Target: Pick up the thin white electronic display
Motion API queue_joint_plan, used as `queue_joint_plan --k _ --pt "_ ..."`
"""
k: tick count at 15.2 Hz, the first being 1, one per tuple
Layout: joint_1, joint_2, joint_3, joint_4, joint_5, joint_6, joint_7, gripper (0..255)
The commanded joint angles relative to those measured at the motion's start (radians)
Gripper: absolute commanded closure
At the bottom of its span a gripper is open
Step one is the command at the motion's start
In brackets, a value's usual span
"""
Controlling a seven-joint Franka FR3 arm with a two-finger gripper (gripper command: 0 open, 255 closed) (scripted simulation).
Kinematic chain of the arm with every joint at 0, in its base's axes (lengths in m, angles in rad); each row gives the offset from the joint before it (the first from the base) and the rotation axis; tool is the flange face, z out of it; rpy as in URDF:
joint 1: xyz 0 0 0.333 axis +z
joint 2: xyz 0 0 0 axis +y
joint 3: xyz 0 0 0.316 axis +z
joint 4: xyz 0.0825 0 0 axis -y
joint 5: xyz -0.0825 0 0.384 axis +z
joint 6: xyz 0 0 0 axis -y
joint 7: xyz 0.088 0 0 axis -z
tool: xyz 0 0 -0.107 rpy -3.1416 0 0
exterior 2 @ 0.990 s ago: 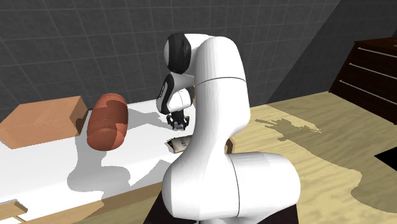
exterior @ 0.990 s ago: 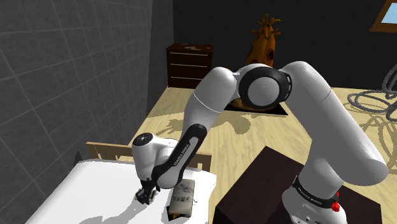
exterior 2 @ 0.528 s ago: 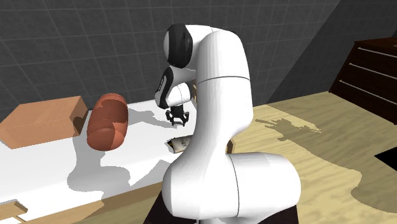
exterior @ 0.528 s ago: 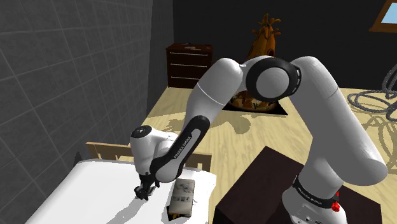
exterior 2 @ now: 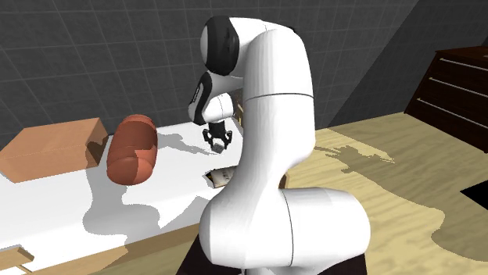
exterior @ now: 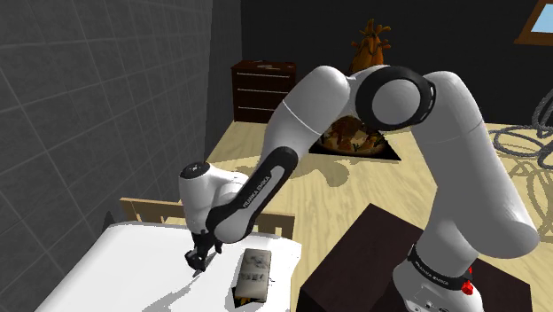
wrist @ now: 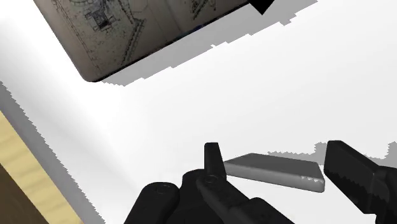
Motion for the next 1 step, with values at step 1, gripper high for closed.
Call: queue_joint_plan --k 1 --pt "-0.001 -0.008 0.002 -0.002 0.002 -0.007 -0.001 255"
